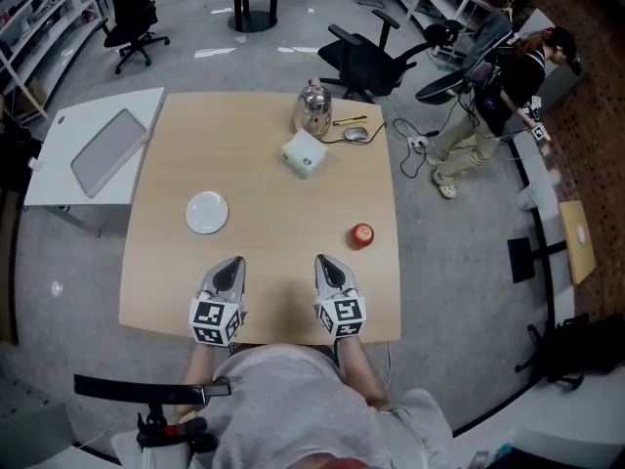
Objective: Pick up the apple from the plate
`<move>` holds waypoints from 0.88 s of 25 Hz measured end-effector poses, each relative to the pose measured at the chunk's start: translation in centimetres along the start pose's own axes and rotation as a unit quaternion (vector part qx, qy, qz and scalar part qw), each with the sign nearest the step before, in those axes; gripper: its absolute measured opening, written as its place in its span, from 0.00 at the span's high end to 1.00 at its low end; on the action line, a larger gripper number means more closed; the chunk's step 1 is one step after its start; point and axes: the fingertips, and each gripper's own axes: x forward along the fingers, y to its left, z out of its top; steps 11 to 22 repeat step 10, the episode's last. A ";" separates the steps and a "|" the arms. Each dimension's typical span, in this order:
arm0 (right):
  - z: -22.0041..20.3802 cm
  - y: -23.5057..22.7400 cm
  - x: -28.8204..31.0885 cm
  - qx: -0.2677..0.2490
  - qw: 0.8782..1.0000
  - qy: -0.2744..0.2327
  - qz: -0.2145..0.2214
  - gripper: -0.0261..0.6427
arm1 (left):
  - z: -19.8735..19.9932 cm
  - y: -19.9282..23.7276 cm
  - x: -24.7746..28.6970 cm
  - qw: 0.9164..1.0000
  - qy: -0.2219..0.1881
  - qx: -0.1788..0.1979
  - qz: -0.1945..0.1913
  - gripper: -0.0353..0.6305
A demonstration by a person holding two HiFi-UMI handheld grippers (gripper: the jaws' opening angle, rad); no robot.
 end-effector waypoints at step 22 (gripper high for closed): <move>-0.2 -0.1 -0.3 0.002 1.000 -0.003 0.002 0.95 | -0.1 -0.3 -0.1 1.000 -0.002 0.000 0.003 0.92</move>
